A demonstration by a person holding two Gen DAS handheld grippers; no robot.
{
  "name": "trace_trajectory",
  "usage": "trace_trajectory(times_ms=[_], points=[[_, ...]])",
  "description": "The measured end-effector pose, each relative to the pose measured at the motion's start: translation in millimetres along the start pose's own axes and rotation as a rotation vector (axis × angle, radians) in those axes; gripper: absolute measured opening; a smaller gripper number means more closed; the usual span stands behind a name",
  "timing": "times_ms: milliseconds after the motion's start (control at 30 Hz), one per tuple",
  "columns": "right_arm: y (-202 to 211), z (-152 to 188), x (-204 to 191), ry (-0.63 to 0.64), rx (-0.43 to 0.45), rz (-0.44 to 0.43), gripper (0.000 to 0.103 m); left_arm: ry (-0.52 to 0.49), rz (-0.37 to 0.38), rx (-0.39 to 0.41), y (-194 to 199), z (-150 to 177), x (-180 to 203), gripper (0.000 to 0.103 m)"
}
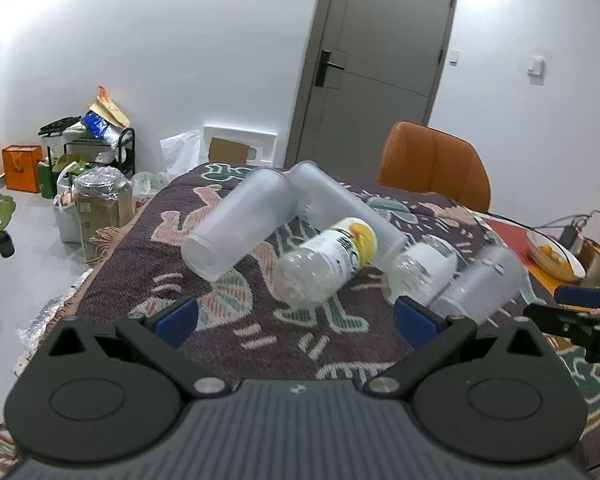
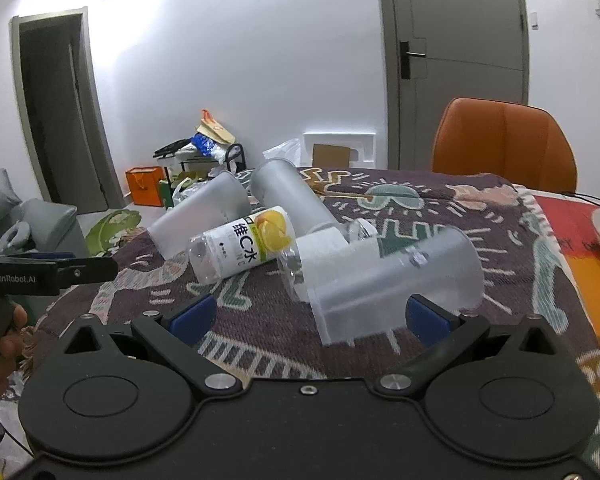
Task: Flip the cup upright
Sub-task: 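Move the right gripper down to the frosted cup lying beside the bottle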
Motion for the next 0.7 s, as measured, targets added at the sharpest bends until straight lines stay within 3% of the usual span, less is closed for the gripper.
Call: trace_trajectory(times_ms=[700], points=[[-86.0,-101.1,-5.1,0.129,-0.11,-0.039,0.103,0.191,-0.07,-0.011,-45.3,-55.7,-51.0,0.103]])
Point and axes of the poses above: each gripper's, at about its wrist camera, not at the fingertips, and y roughly against the way its jaws point, x to its right, z to its underside, the point moved 3 cm from there along -y, roughly the way its jaws point, and after that the axes turned 14 degrees about -x, right-handed, at the moved point
